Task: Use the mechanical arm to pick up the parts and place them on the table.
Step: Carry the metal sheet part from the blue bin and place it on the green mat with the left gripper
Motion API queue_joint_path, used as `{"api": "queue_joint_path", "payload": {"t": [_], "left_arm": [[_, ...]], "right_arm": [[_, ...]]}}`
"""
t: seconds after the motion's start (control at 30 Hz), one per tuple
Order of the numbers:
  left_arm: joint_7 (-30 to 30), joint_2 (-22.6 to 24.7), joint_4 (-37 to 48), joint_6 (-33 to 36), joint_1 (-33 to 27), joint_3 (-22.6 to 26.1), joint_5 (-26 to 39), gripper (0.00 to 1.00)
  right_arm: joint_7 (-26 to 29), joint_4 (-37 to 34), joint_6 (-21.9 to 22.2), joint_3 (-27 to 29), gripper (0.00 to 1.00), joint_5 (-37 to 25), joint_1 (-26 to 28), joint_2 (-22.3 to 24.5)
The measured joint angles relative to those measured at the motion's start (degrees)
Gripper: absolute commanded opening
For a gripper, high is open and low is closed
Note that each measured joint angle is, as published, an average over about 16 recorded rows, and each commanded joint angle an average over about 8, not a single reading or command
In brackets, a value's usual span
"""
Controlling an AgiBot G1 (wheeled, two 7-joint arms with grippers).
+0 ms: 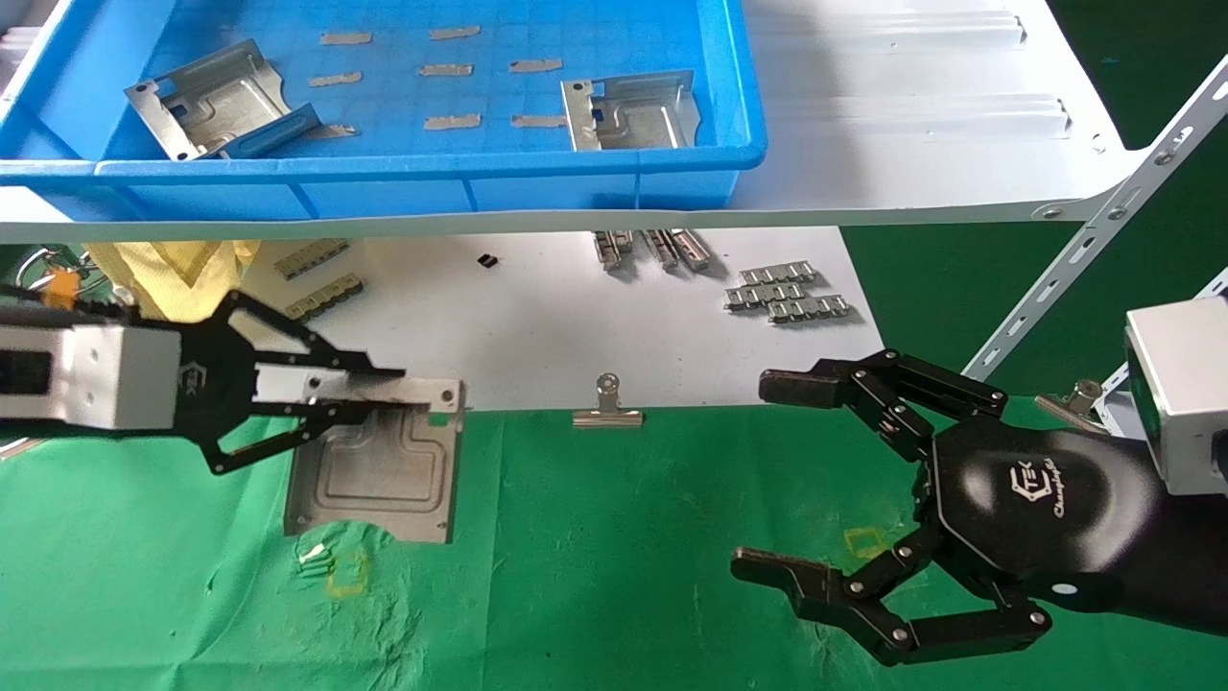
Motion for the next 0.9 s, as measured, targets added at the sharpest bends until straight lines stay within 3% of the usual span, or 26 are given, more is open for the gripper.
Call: {"api": "queue_joint_path", "payload": {"t": [0.33,0.73,0.8,0.9], "left_arm": [[10.13,1.23,11.57,-0.22,2.67,4.06,3.73,0.00],[14.22,3.21,20.16,-0.47,3.90,6.53,5.08,0.00],[14.70,3.66,21.22,-0.63,3.99,6.83,5.28,0.10],[15.53,4.37,22.66,-1.00,4.08,7.30,5.73,0.47]], "right_arm": [[0.00,0.00,0.00,0.00,1.00,0.00,0.00,0.00],[0.00,0.00,0.00,0.00,1.00,0.00,0.00,0.00],[0.00,0.00,0.00,0.00,1.00,0.00,0.00,0.00],[0.00,0.00,0.00,0.00,1.00,0.00,0.00,0.00]]}}
